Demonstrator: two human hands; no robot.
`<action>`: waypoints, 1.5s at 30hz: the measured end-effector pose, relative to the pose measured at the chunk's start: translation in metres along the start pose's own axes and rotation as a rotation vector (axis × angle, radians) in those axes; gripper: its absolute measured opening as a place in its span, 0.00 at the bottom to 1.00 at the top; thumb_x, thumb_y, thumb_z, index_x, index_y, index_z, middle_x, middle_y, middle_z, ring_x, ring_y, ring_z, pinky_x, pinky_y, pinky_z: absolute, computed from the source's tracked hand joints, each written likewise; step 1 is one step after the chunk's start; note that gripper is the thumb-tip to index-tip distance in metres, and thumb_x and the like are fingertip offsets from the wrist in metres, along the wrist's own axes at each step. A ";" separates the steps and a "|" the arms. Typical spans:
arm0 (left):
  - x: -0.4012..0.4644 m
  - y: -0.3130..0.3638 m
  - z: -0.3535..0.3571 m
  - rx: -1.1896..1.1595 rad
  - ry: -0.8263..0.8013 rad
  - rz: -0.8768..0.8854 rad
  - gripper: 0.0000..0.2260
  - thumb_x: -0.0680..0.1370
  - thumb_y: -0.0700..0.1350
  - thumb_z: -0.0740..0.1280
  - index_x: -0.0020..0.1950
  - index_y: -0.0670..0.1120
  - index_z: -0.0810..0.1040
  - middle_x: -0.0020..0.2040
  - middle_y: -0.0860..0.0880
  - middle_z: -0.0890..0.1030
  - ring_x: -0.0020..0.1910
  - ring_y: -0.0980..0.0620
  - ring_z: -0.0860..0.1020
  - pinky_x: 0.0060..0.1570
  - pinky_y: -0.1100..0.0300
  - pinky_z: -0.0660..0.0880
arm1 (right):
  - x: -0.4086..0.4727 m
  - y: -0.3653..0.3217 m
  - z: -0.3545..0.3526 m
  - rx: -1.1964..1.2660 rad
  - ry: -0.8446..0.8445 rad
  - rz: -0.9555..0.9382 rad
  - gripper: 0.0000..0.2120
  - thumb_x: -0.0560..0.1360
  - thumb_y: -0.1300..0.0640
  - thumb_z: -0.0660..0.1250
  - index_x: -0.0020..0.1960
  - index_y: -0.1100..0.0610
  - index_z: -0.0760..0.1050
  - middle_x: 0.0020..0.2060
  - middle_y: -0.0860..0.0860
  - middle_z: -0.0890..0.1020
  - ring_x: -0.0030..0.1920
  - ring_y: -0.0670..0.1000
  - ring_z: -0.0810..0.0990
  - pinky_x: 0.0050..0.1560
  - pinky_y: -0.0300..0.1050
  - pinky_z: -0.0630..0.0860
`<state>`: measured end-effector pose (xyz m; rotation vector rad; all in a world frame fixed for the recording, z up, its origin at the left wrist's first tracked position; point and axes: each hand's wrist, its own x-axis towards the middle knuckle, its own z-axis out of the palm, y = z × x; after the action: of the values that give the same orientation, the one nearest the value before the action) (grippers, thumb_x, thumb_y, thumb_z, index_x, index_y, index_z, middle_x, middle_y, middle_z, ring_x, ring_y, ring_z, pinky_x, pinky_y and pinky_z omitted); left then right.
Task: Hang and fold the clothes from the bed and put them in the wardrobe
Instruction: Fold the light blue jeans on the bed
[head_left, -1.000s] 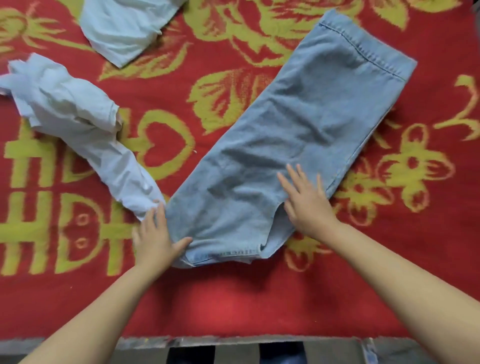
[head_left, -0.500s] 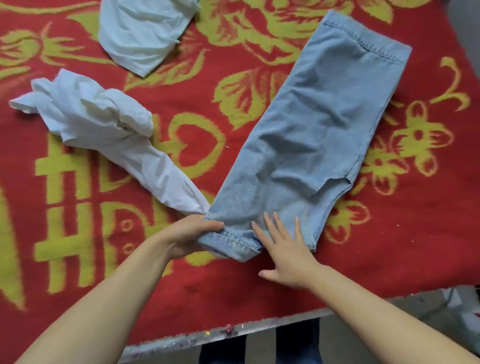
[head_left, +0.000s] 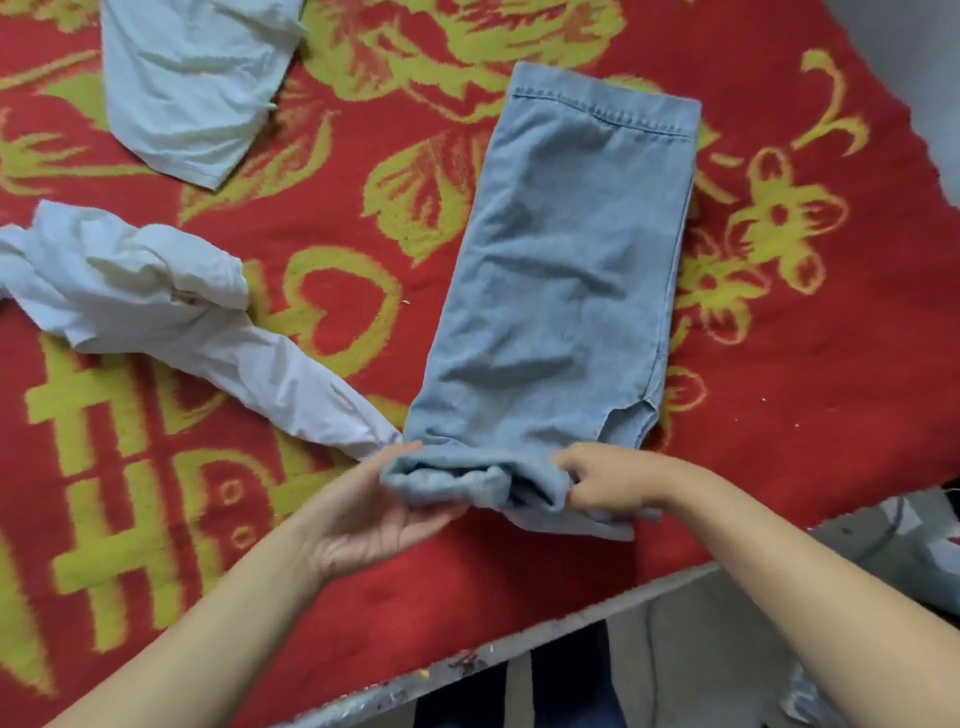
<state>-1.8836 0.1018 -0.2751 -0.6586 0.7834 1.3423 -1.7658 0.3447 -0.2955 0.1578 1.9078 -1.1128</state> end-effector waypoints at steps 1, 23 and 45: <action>0.008 0.015 0.014 0.002 -0.002 0.063 0.19 0.71 0.48 0.70 0.55 0.35 0.82 0.58 0.36 0.80 0.52 0.42 0.82 0.46 0.50 0.81 | 0.000 0.006 -0.021 0.083 0.033 0.029 0.04 0.69 0.56 0.64 0.42 0.51 0.76 0.31 0.37 0.79 0.34 0.37 0.74 0.37 0.35 0.70; 0.133 0.050 -0.001 2.876 0.492 0.645 0.27 0.77 0.43 0.56 0.77 0.52 0.56 0.74 0.36 0.63 0.72 0.43 0.66 0.66 0.37 0.64 | 0.087 0.053 0.021 -0.616 0.554 0.394 0.51 0.74 0.44 0.67 0.73 0.43 0.25 0.76 0.50 0.33 0.74 0.67 0.32 0.63 0.80 0.42; 0.110 0.136 0.036 0.936 0.423 0.145 0.06 0.77 0.38 0.63 0.41 0.43 0.75 0.34 0.46 0.75 0.31 0.52 0.74 0.31 0.62 0.72 | 0.034 0.060 -0.118 -0.147 0.783 0.298 0.13 0.80 0.51 0.61 0.61 0.55 0.75 0.46 0.51 0.80 0.49 0.54 0.78 0.46 0.45 0.69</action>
<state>-2.0081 0.2125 -0.3395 -0.1211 1.6746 0.8081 -1.8305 0.4584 -0.3356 0.8691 2.5222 -0.7495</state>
